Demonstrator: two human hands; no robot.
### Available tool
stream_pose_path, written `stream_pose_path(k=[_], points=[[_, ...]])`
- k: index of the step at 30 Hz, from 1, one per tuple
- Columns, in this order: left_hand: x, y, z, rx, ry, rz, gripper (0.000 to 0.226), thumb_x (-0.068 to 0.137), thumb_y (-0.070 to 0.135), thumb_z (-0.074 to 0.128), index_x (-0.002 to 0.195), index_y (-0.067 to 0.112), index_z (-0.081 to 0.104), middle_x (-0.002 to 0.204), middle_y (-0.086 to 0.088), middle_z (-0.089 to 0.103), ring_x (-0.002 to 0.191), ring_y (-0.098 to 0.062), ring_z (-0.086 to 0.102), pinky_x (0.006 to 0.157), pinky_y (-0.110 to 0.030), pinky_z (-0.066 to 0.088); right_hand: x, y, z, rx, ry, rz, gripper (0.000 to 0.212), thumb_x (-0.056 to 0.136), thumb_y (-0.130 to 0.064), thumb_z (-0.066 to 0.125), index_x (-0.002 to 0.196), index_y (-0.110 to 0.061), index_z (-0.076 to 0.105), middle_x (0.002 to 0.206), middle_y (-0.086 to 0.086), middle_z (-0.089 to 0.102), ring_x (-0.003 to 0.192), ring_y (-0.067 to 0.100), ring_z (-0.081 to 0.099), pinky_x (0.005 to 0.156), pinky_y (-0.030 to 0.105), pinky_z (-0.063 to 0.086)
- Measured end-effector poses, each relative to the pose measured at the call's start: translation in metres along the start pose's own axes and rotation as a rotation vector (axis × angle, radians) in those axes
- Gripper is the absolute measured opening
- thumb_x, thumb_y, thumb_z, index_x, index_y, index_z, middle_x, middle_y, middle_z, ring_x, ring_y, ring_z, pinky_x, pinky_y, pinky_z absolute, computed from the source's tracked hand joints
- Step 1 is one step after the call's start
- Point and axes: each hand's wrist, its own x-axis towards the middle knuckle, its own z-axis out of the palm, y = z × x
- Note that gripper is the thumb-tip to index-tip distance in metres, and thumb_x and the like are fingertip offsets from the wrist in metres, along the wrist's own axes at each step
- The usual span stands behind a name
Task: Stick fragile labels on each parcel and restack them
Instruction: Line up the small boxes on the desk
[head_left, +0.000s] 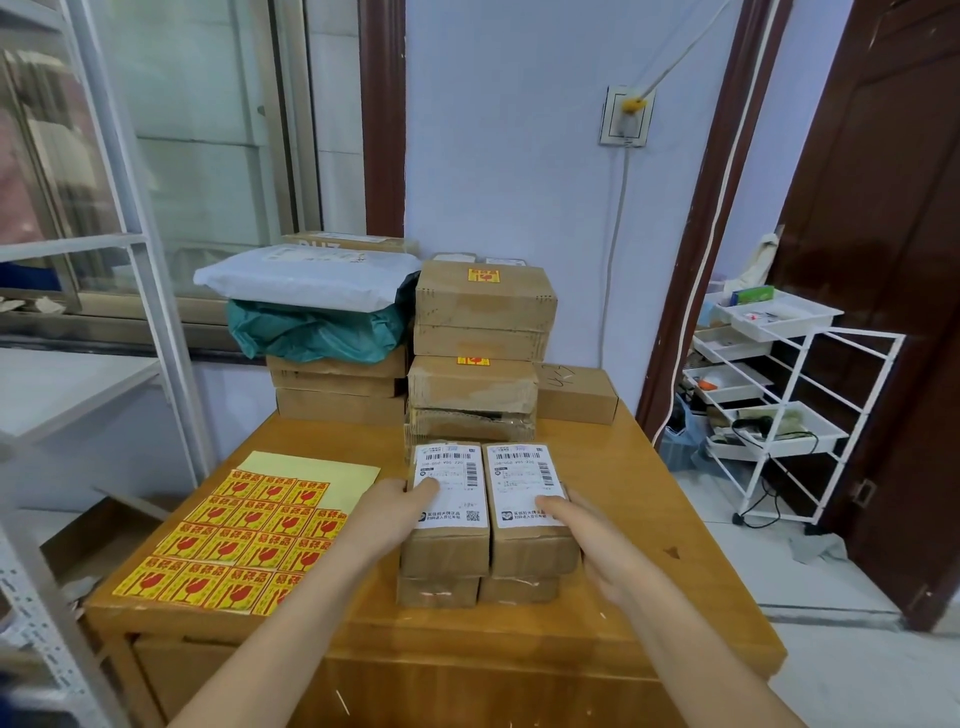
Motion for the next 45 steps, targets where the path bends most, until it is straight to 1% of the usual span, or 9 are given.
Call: stream_pose_path(k=[6, 14, 17, 21, 25, 30, 36, 42, 45], points=[[0.007, 0.008, -0.006, -0.072, 0.009, 0.009, 0.028, 0.095, 0.035, 0.048, 0.080, 0.017, 0.064, 0.083, -0.001, 0.070, 0.074, -0.015, 0.063, 0.064, -0.026, 0.046, 0.013, -0.018, -0.003, -0.063, 0.025, 0.004, 0.020, 0.093, -0.032, 0.057, 0.111, -0.022, 0.062, 0.108, -0.004, 0.070, 0.107, 0.014, 0.061, 0.105, 0.037, 0.041], [0.022, 0.006, -0.008, -0.021, 0.015, -0.046, 0.036, 0.091, 0.040, 0.050, 0.089, 0.008, 0.067, 0.090, -0.007, 0.071, 0.081, -0.021, 0.066, 0.069, -0.032, 0.049, 0.028, -0.013, -0.003, -0.181, 0.046, 0.063, 0.044, 0.089, -0.042, 0.059, 0.128, -0.020, 0.055, 0.122, -0.003, 0.063, 0.116, 0.016, 0.055, 0.109, 0.039, 0.036], [0.025, -0.003, -0.005, 0.006, -0.004, -0.067, 0.038, 0.092, 0.042, 0.049, 0.096, 0.010, 0.068, 0.093, -0.004, 0.071, 0.087, -0.020, 0.066, 0.082, -0.036, 0.053, 0.027, -0.012, 0.000, -0.190, 0.019, 0.052, 0.028, 0.095, -0.031, 0.055, 0.119, -0.019, 0.059, 0.113, -0.003, 0.068, 0.105, 0.014, 0.062, 0.096, 0.030, 0.045], [0.027, -0.002, -0.004, -0.004, -0.006, -0.058, 0.033, 0.092, 0.040, 0.048, 0.096, 0.013, 0.066, 0.093, -0.003, 0.071, 0.088, -0.019, 0.066, 0.078, -0.032, 0.051, 0.026, -0.012, 0.002, -0.185, 0.014, 0.043, 0.025, 0.095, -0.030, 0.054, 0.118, -0.021, 0.059, 0.114, -0.003, 0.067, 0.103, 0.013, 0.062, 0.085, 0.025, 0.047], [0.030, -0.003, -0.005, 0.007, -0.019, -0.058, 0.038, 0.091, 0.042, 0.049, 0.098, 0.009, 0.067, 0.096, -0.008, 0.072, 0.088, -0.023, 0.066, 0.071, -0.031, 0.048, 0.029, -0.006, 0.000, -0.190, 0.028, 0.052, 0.035, 0.093, -0.035, 0.056, 0.125, -0.021, 0.056, 0.117, -0.004, 0.067, 0.108, 0.015, 0.061, 0.099, 0.034, 0.046], [0.030, -0.008, -0.002, -0.077, -0.048, -0.069, 0.034, 0.093, 0.044, 0.048, 0.109, 0.016, 0.059, 0.100, -0.001, 0.069, 0.091, -0.019, 0.064, 0.073, -0.030, 0.050, 0.026, -0.002, 0.004, -0.131, 0.040, 0.028, 0.027, 0.095, -0.031, 0.053, 0.121, -0.022, 0.054, 0.112, -0.005, 0.067, 0.103, 0.014, 0.062, 0.095, 0.033, 0.048], [0.033, -0.005, 0.003, -0.186, -0.051, -0.088, 0.029, 0.095, 0.039, 0.047, 0.110, 0.018, 0.060, 0.095, 0.001, 0.069, 0.083, -0.016, 0.064, 0.059, -0.026, 0.045, 0.035, 0.003, 0.004, -0.120, 0.075, 0.037, 0.034, 0.093, -0.034, 0.054, 0.125, -0.024, 0.051, 0.118, -0.004, 0.064, 0.110, 0.017, 0.059, 0.103, 0.040, 0.043], [0.042, 0.001, 0.004, -0.175, -0.069, -0.088, 0.022, 0.095, 0.037, 0.047, 0.092, 0.021, 0.062, 0.091, 0.002, 0.070, 0.084, -0.016, 0.065, 0.064, -0.027, 0.047, 0.043, 0.004, 0.000, -0.095, 0.077, 0.024, 0.034, 0.091, -0.032, 0.057, 0.124, -0.025, 0.054, 0.116, -0.005, 0.067, 0.109, 0.018, 0.061, 0.104, 0.045, 0.043], [0.048, 0.002, 0.003, -0.167, -0.095, -0.095, 0.027, 0.092, 0.041, 0.050, 0.098, 0.018, 0.064, 0.096, 0.000, 0.071, 0.091, -0.019, 0.066, 0.077, -0.031, 0.051, 0.045, -0.001, -0.001, -0.072, 0.073, 0.016, 0.028, 0.092, -0.028, 0.057, 0.120, -0.023, 0.054, 0.114, -0.002, 0.067, 0.106, 0.018, 0.063, 0.101, 0.043, 0.046]])
